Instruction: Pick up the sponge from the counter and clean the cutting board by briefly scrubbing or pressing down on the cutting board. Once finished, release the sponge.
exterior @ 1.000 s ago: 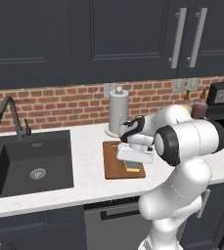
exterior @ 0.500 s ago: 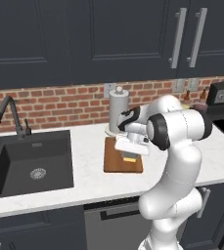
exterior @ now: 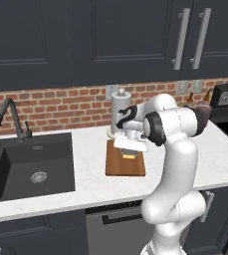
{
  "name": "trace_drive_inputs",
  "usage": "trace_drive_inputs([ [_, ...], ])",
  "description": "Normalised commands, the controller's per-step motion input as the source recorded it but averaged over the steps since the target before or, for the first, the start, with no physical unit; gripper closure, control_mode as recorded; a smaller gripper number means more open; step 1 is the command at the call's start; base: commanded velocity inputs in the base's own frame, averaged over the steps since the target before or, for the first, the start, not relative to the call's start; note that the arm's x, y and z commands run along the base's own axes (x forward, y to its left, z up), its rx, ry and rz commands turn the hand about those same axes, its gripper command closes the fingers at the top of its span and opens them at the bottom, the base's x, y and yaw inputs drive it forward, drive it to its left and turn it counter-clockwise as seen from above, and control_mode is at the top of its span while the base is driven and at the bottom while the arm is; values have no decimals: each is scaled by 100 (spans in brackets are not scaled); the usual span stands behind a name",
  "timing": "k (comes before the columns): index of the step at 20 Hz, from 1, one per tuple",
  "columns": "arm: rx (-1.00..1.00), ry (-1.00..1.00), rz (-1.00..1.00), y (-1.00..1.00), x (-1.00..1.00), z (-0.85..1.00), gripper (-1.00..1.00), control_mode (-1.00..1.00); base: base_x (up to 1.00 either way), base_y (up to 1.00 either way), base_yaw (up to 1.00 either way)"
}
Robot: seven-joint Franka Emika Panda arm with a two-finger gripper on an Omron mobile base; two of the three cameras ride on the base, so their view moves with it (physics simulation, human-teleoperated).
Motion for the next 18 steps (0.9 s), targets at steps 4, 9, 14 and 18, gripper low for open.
trace_drive_inputs([
  [4, -7, 0, -8, -15, 58, -27, 100, -100, 0, 0, 0],
  [9, -5, -1, -9, -34, 11, -39, 100, -100, 0, 0, 0],
  [14, 0, -3, -11, -52, 0, -46, 100, -100, 0, 0, 0],
  [18, 0, -3, -13, -63, 0, -39, 100, -100, 0, 0, 0],
])
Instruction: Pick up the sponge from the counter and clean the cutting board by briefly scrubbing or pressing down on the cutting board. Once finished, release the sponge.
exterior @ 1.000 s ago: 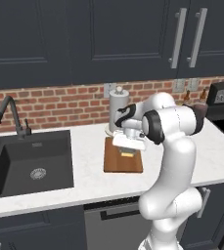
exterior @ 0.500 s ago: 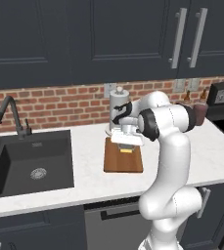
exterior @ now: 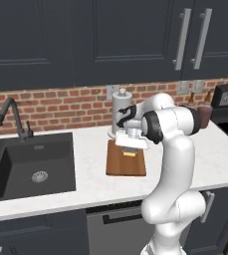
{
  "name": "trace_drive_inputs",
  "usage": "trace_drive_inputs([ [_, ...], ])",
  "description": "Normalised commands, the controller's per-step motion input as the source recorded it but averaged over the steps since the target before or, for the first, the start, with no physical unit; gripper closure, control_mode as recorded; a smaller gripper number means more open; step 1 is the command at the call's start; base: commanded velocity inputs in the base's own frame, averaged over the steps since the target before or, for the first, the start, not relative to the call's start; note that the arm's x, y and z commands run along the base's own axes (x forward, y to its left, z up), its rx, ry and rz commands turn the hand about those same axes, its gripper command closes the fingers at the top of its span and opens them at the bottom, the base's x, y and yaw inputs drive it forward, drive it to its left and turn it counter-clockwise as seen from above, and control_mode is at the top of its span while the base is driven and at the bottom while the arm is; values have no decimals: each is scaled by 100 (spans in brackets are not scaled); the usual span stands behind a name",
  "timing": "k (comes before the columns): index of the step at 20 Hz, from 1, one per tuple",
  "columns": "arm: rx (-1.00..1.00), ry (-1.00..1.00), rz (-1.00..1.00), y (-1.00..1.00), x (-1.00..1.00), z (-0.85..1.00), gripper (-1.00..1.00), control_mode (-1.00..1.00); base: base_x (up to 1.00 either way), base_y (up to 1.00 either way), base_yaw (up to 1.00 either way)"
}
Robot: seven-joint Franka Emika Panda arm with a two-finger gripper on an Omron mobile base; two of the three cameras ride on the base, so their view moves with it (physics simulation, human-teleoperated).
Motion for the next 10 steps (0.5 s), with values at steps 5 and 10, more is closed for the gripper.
trace_drive_inputs([
  [5, 0, 0, -13, -69, 1, -30, 100, -100, 0, 0, 0],
  [10, 0, 0, -13, -73, 7, -29, 100, -100, 0, 0, 0],
])
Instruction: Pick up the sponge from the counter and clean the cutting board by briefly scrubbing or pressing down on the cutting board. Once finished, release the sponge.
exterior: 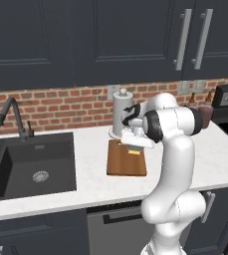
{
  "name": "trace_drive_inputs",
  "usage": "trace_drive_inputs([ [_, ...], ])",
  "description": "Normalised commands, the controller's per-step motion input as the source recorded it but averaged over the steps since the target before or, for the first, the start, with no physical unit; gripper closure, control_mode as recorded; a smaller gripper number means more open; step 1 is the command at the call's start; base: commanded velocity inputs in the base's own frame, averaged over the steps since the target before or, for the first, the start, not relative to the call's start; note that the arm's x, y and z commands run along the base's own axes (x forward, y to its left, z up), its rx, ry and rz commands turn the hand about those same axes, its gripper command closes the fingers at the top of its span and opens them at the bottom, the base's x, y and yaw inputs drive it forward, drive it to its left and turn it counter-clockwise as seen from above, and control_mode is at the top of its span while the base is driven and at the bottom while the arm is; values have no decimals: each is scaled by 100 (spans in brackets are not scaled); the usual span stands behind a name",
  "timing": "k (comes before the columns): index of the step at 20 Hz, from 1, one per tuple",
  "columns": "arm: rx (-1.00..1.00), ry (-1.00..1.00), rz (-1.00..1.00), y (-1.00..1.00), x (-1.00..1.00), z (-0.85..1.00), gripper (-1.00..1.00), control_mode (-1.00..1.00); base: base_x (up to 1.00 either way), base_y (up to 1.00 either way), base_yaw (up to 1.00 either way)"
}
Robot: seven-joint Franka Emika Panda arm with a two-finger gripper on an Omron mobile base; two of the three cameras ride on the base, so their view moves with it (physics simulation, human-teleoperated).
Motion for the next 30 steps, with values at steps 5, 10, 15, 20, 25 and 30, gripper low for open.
trace_drive_inputs([
  [5, 0, 0, -13, -73, 5, -28, 100, -100, 0, 0, 0],
  [10, 0, 0, -10, -51, -6, -43, 100, -100, 0, 0, 0],
  [15, 4, -1, -1, -11, -92, -48, 100, -100, 0, 0, 0],
  [20, 2, -4, 0, 0, -100, -55, 100, -100, 0, 0, 0],
  [25, 1, -4, 0, 0, -100, -64, 100, -100, 0, 0, 0],
  [30, 0, -1, 0, 0, -100, -72, 100, -100, 0, 0, 0],
])
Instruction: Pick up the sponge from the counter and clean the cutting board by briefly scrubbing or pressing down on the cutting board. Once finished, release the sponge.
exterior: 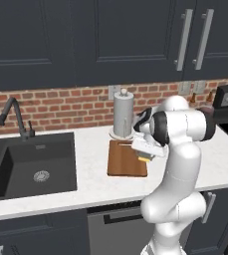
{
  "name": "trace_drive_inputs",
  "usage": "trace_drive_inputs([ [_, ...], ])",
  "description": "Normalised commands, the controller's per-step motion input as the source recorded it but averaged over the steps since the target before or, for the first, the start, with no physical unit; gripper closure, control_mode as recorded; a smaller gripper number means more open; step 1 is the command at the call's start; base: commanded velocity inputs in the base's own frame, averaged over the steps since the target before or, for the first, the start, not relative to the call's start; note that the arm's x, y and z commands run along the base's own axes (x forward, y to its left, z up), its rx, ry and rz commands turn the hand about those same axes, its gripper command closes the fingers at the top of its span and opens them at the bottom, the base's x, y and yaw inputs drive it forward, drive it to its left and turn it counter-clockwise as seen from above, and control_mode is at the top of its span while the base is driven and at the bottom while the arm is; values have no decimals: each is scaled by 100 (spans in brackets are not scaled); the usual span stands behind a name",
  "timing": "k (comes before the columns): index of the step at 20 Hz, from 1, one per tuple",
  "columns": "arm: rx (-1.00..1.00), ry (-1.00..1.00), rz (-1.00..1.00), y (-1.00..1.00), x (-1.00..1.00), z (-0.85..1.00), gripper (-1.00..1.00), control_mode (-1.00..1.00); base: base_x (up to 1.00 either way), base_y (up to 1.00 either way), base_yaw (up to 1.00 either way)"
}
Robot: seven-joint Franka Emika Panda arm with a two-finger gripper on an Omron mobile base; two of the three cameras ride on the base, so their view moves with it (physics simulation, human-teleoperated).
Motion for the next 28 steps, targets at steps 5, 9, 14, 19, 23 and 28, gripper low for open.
trace_drive_inputs([
  [5, 1, -1, 0, 0, -100, -69, 100, -100, 0, 0, 0],
  [9, 5, -5, 0, 0, -100, -52, 100, -100, 0, 0, 0],
  [14, 12, -14, 0, -27, -100, -15, 100, -100, 0, 0, 0],
  [19, 6, -21, 0, -71, -88, 0, 100, -100, 0, 0, 0],
  [23, 0, -18, 0, -66, -47, -1, 100, -100, 0, 0, 0],
  [28, -12, -11, 0, -29, -3, 0, -100, -100, 0, 0, 0],
])
